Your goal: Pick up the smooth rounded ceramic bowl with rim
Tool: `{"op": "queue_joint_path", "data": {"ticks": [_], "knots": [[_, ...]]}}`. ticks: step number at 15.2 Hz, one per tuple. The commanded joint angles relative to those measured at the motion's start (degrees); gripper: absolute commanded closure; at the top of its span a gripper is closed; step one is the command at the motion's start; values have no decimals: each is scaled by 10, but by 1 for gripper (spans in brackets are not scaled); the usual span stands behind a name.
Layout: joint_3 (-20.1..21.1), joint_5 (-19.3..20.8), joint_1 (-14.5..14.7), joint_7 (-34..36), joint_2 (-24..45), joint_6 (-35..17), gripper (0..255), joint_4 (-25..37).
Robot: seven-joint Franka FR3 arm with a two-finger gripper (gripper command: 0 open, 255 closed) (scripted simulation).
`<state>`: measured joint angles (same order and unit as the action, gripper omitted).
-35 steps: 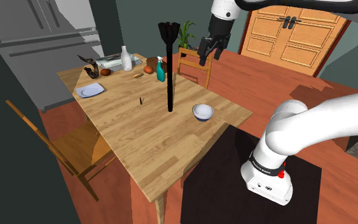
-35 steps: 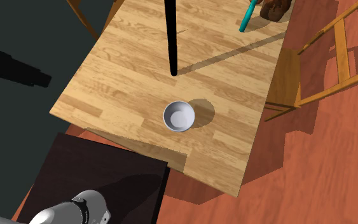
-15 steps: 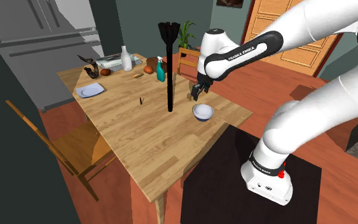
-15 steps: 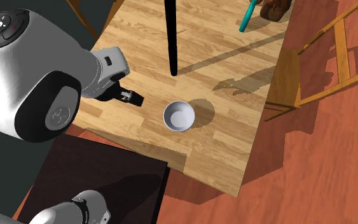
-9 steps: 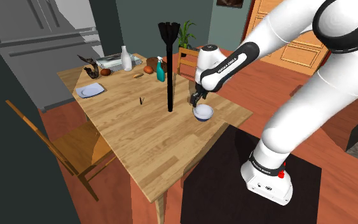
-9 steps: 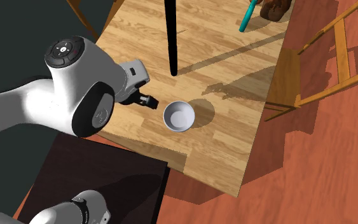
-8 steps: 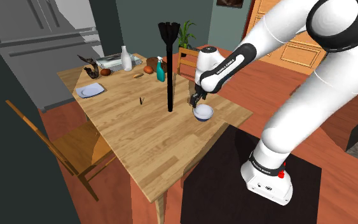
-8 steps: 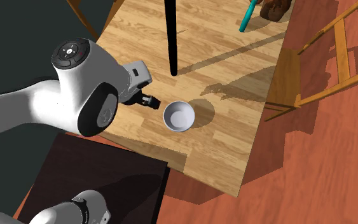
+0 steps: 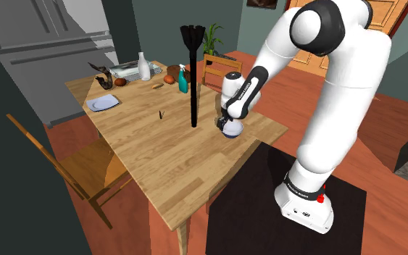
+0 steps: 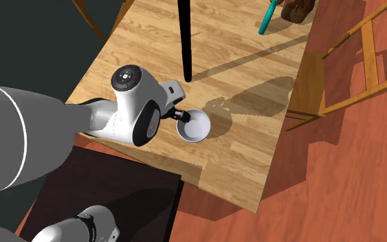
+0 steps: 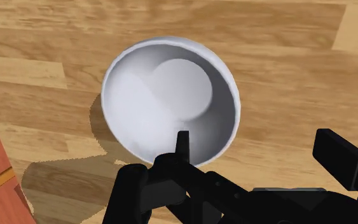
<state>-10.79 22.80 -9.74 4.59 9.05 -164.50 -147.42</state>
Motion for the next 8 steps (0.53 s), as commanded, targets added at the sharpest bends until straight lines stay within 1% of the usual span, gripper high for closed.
{"op": "queue_joint_path", "data": {"ticks": [1,8], "knots": [[-11,19,-1,11,52,-31,0,21],[-30,37,13,35,119,-81,0,38]]}}
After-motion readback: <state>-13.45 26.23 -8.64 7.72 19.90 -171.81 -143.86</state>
